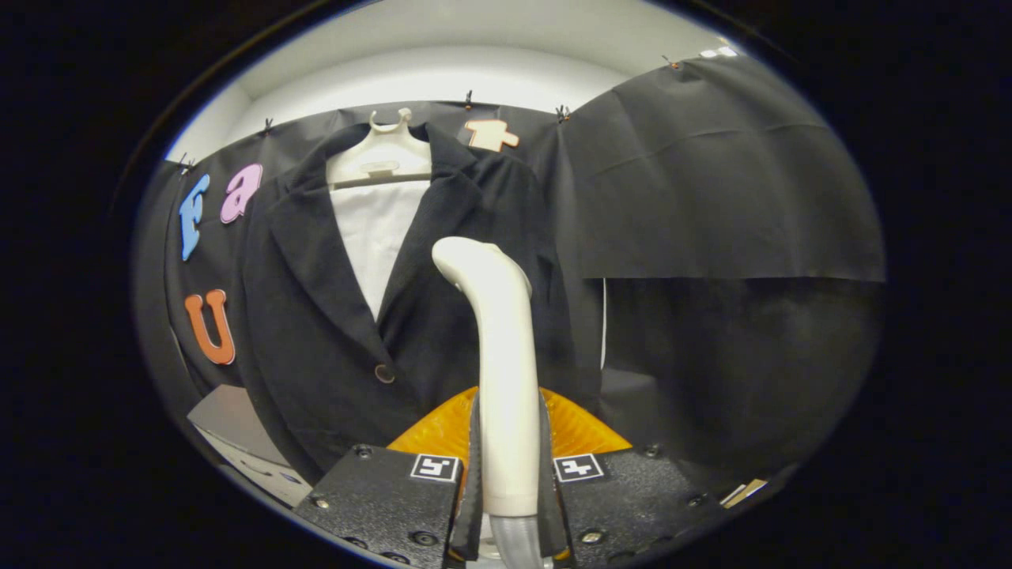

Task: Iron the clothes twice with a garment steamer, once on the left side and once on the right side.

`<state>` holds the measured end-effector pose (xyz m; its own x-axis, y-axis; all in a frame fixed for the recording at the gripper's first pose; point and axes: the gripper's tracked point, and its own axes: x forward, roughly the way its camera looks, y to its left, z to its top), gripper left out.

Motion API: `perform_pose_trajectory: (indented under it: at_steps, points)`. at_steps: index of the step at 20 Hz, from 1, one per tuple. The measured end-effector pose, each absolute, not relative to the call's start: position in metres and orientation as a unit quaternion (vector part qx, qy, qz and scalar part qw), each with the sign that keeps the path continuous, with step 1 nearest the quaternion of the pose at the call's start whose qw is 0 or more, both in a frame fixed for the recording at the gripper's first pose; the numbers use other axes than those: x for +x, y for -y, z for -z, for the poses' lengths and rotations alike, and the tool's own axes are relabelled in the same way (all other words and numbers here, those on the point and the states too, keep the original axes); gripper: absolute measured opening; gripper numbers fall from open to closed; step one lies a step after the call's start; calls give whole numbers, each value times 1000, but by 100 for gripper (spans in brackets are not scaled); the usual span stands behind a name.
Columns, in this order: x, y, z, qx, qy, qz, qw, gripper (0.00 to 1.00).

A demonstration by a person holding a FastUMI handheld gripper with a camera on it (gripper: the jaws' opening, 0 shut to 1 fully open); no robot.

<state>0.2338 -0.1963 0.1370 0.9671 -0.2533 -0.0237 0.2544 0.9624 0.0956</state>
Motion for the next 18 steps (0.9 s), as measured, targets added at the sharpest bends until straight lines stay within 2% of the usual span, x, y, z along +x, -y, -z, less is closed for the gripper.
perform_pose_trajectory:
  at_steps: [18]
  points:
    - [231, 199, -53, 51, -73, 148, 985, 31]
